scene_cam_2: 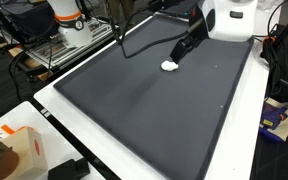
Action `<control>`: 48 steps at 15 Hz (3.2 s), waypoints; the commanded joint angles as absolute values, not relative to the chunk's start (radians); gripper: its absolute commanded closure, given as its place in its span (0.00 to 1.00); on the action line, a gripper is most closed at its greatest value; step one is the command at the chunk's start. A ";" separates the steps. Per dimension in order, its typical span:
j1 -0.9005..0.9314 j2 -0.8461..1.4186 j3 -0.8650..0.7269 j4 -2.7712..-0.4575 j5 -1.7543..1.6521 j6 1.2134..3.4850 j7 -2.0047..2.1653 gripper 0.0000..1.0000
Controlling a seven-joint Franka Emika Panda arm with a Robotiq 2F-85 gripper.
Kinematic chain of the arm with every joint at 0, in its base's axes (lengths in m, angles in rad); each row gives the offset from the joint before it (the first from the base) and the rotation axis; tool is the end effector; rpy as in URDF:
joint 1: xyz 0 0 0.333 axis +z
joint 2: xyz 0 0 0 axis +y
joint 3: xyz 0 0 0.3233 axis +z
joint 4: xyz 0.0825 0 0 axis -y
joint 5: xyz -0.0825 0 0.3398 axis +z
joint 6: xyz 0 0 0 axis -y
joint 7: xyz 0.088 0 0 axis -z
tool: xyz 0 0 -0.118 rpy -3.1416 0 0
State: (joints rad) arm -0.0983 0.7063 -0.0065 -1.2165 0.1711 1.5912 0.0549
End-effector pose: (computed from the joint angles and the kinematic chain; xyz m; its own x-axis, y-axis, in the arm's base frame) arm 0.6639 -0.0488 0.3470 0.9297 -0.1556 -0.3339 -0.2113 -0.9677 -0.1375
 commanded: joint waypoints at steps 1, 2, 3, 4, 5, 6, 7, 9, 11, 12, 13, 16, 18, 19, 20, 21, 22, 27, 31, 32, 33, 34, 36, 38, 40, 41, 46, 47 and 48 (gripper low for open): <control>-0.139 0.554 0.001 -1.452 0.258 1.706 0.022 0.00; -0.149 0.525 0.001 -1.497 0.286 1.736 0.013 0.00; -0.157 0.495 0.000 -1.540 0.309 1.771 -0.003 0.00; -0.165 0.463 -0.001 -1.585 0.332 1.812 -0.029 0.00; -0.139 0.565 -0.013 -1.430 0.282 1.729 0.015 0.00; -0.143 0.548 -0.015 -1.449 0.287 1.738 0.010 0.00; -0.143 0.546 -0.015 -1.448 0.287 1.738 0.010 0.00; -0.139 0.552 -0.014 -1.440 0.287 1.738 0.011 0.00; -0.137 0.557 -0.013 -1.439 0.286 1.738 0.011 0.00; -0.137 0.558 -0.013 -1.439 0.286 1.738 0.011 0.00; -0.137 0.559 -0.013 -1.438 0.286 1.738 0.011 0.00; -0.096 0.443 -0.032 -1.654 0.234 1.916 0.024 0.00; -0.095 0.395 -0.033 -1.737 0.221 1.983 0.018 0.00; -0.100 0.367 -0.028 -1.786 0.235 2.025 0.004 0.00; -0.104 0.339 -0.026 -1.836 0.249 2.075 -0.003 0.00; -0.110 0.310 -0.022 -1.884 0.267 2.130 -0.015 0.00; -0.124 0.281 -0.011 -1.935 0.315 2.202 -0.043 0.00; -0.155 0.126 0.023 -2.203 0.557 2.447 -0.271 0.00; -0.128 -0.022 0.022 -2.428 0.685 2.574 -0.526 0.00; -0.112 -0.058 0.016 -2.485 0.674 2.620 -0.574 0.00; -0.110 0.051 -0.003 -2.344 0.642 2.550 -0.484 0.00; -0.100 0.017 -0.007 -2.395 0.646 2.578 -0.518 0.00; -0.087 -0.027 -0.014 -2.450 0.645 2.600 -0.537 0.00; -0.084 -0.041 -0.016 -2.461 0.644 2.602 -0.542 0.00; -0.075 -0.054 -0.010 -2.485 0.649 2.641 -0.544 0.00; -0.059 -0.081 0.001 -2.539 0.650 2.735 -0.526 0.00; -0.062 -0.262 0.109 -2.824 0.519 2.995 -0.403 0.00; -0.094 -0.315 0.146 -2.884 0.441 2.994 -0.358 0.00; -0.215 -0.209 0.236 -2.744 0.353 2.955 -0.315 0.00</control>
